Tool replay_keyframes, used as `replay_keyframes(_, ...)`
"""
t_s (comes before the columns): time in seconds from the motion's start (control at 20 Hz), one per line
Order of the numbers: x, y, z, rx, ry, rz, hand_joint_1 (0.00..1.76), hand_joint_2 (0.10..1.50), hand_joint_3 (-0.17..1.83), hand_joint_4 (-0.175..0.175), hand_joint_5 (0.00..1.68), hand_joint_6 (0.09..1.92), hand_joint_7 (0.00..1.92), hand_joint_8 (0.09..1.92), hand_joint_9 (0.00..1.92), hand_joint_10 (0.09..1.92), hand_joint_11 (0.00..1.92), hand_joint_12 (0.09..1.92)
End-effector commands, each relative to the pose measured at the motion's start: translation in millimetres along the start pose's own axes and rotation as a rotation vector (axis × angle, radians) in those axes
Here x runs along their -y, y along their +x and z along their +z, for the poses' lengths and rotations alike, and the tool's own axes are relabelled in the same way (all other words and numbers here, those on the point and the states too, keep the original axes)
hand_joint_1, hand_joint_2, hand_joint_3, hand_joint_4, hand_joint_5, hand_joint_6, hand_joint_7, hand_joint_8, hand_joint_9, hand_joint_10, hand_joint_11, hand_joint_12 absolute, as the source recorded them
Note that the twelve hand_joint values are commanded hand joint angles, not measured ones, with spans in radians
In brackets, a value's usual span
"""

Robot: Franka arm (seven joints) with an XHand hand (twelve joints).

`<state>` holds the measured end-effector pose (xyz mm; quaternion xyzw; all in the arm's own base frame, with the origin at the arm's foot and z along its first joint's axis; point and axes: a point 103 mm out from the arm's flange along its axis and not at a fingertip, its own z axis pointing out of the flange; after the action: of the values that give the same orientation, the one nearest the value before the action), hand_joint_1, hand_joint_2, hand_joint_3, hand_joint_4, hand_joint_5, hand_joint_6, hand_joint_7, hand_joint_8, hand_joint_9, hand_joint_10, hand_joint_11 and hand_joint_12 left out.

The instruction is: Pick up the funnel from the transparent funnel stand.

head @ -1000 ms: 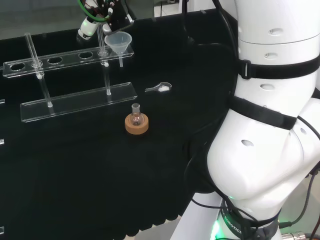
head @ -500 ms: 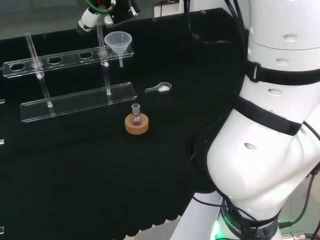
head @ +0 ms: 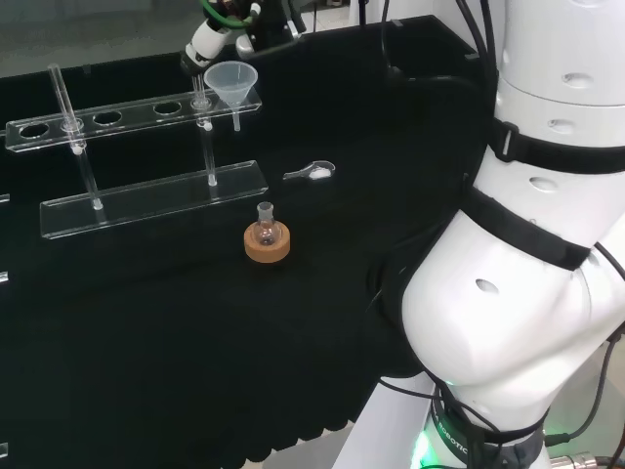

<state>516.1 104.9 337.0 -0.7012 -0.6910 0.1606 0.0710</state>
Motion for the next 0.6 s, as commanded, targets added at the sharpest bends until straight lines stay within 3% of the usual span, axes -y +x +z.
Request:
replay_keyframes(0.05,-15.3,-6.9,10.5,0.000,0.035,0.006,0.51,0.77,0.17,-0.010,0.01,0.09,0.00,0.15,0.00,0.75,0.01,1.61)
replay_keyframes(0.25,-26.5,-0.9,15.5,0.004,0.035,0.000,0.54,0.77,0.16,-0.015,0.00,0.09,0.00,0.10,0.00,0.73,0.02,1.61)
replay_keyframes(0.6,-46.8,10.2,30.1,-0.007,0.093,-0.025,0.64,0.76,0.16,-0.023,0.00,0.09,0.00,0.15,0.00,0.82,0.13,1.60)
